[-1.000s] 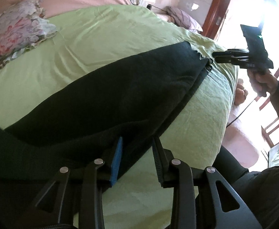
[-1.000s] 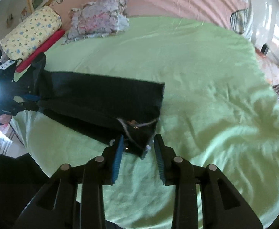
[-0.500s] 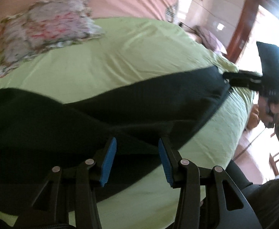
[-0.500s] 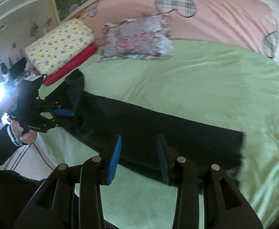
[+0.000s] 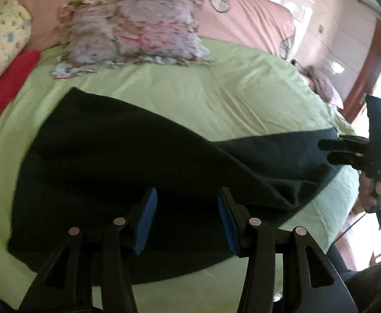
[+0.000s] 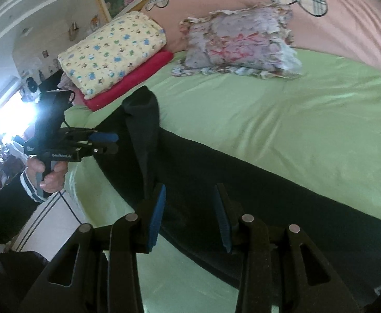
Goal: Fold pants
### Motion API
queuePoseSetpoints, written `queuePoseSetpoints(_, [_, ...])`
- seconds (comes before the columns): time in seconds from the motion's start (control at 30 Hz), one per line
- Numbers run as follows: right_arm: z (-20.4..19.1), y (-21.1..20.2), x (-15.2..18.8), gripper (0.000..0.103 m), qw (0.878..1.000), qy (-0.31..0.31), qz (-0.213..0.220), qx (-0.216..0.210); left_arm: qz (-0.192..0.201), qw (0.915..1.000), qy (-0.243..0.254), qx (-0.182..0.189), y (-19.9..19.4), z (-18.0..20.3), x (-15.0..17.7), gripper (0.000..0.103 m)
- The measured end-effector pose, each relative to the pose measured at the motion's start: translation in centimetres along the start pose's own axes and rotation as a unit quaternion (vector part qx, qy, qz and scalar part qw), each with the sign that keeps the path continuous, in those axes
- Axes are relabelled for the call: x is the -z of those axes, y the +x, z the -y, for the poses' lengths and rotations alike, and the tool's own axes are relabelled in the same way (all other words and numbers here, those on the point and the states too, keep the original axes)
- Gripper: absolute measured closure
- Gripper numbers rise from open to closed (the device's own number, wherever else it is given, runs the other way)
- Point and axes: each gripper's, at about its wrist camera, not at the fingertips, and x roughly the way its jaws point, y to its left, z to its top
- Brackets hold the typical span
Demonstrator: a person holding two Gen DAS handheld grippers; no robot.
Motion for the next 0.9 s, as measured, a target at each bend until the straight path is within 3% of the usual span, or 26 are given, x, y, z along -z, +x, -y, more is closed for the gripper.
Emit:
queuePoseSetpoints(0.13, [-0.9,1.5,-0.9,0.063,1.0,0.0,-0.004,-0.015,0.008,0.9998,-0.013,-0.014,-0.7,-2.2,-0.6,0.048])
queuePoseSetpoints(0.2, [-1.1,2.5,-1.4,0.063,1.0,0.005,-0.008,-0.023,0.014,0.9995,-0.024,-0.013,-1.1,-3.4,-1.0,0.04])
queuePoseSetpoints(0.3, [-1.2,3.8,-2.1,0.053,0.999,0.02,-0.015,-0.029,0.02,0.9989,-0.038,-0.018,-1.7,-5.2,-1.9,0.037])
queuePoseSetpoints(0.5, [-2.0,7.0,-3.6,0.053,0.998,0.034,-0.025,-0.055,0.019,0.9976,-0.05,-0.045,-2.1,-9.4,-4.8,0.03])
queuePoseSetpoints(0.63, [-2.5,9.2,-4.6,0.053,0.996,0.042,-0.034,-0.07,0.003,0.9977,-0.065,-0.02,-1.0,-12.3,-7.2,0.026])
queuePoseSetpoints(0.9, [-2.3,12.5,-6.3,0.053,0.992,0.067,-0.046,-0.092,-0.066,0.995,-0.064,0.038,3.7,-15.3,-10.4,0.025])
